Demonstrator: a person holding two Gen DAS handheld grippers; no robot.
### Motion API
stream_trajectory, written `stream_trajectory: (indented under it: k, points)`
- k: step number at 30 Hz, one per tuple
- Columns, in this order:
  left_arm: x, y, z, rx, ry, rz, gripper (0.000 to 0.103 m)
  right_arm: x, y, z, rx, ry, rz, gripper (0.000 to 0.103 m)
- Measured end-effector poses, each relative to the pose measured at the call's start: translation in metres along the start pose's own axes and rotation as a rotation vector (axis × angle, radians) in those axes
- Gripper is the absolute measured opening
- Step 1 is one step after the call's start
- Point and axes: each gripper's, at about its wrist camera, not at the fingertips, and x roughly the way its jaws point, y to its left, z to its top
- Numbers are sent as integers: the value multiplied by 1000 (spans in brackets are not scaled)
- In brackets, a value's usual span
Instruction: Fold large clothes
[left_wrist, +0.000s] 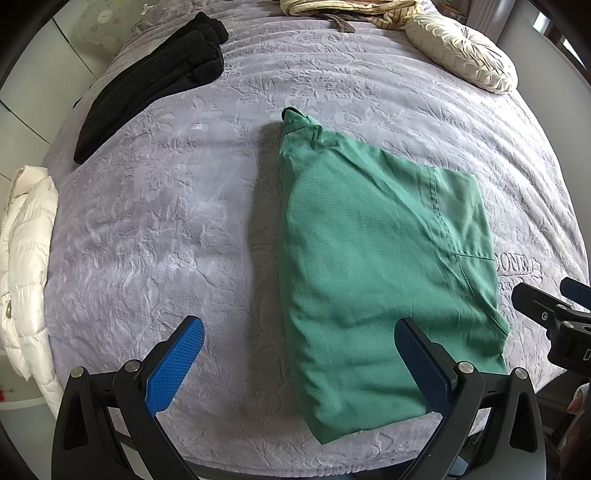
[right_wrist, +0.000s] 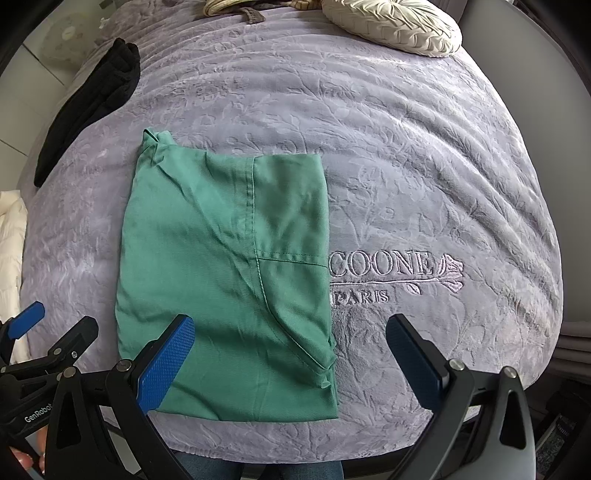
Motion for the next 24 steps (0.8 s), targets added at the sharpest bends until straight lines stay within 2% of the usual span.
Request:
stream_trajectory:
  k: [24]
  points:
    - [-1,-1,-2,-8,-5,4,103,0,2,-1,0,2,1,103]
